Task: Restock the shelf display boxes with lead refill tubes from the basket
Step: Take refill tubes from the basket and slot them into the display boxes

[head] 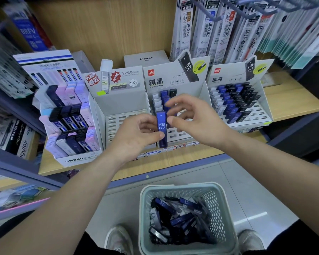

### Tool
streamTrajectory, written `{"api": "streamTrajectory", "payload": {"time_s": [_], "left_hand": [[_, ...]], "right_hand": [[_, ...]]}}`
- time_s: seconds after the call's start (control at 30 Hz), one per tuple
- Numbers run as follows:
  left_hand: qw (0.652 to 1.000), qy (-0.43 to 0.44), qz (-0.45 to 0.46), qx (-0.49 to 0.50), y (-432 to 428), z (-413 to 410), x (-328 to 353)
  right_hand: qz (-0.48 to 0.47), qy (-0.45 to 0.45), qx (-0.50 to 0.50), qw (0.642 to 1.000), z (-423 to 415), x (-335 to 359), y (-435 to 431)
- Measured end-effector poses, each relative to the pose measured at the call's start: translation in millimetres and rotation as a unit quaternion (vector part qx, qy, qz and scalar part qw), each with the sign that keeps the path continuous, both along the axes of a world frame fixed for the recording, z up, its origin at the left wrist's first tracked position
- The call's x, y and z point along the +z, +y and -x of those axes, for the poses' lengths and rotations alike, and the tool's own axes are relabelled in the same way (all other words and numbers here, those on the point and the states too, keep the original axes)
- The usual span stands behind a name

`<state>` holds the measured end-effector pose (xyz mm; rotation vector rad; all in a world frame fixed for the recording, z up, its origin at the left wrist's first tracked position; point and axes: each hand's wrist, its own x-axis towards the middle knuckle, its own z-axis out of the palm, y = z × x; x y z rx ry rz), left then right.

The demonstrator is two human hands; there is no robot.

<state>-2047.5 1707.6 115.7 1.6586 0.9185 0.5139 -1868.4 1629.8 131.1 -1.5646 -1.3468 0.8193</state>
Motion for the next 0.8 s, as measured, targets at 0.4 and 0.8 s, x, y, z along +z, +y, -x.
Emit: {"api": "streamTrajectory", "payload": {"time_s": [0.4, 0.8], "left_hand": [[0.958, 0.207, -0.199, -0.025, 4, 5, -12], [0.926, 0.302, -0.216, -0.068, 5, 8, -17]], "right_hand": [[-0.036, -0.135, -0.075, 0.987, -21, 0, 6], [-0.010, -0.228, -0.028, 0.973, -23, -13, 8]]}}
